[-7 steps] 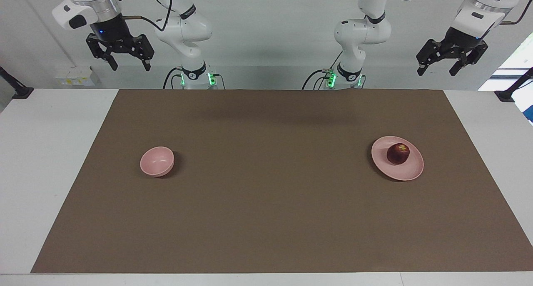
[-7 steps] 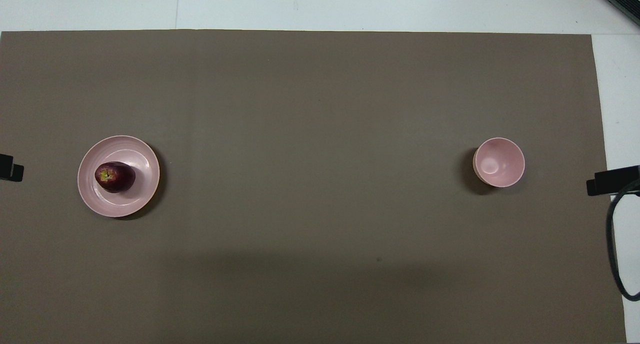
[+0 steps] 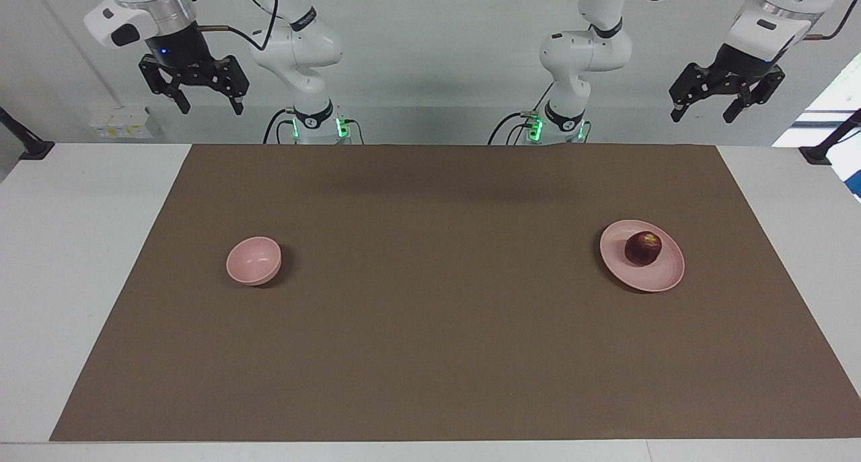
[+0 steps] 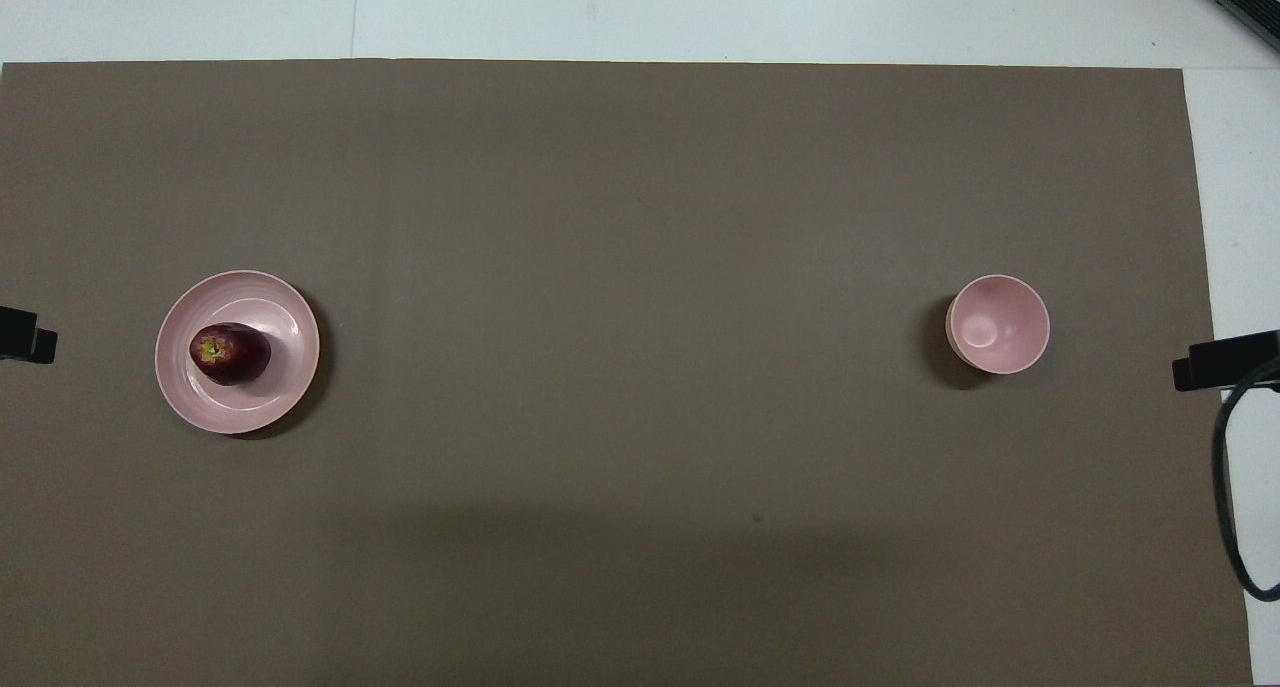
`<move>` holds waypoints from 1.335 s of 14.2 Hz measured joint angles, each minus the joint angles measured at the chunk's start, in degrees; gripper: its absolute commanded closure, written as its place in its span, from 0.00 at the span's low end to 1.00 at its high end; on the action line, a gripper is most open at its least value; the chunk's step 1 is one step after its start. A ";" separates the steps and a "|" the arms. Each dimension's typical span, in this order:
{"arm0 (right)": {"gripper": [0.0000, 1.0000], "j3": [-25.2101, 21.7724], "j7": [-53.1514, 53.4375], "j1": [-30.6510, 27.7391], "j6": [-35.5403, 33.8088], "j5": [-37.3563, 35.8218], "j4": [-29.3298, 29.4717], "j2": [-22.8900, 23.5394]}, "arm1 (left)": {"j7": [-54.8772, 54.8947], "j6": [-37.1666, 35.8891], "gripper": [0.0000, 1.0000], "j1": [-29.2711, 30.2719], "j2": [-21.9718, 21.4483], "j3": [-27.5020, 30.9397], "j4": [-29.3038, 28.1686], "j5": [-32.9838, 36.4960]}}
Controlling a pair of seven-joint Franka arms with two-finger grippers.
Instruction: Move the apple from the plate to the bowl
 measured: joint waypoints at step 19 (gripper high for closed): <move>0.00 -0.44 0.00 0.00 0.26 0.01 -0.01 -0.19 | 1.51 13.87 0.00 0.00 -0.19 1.48 -9.35 0.00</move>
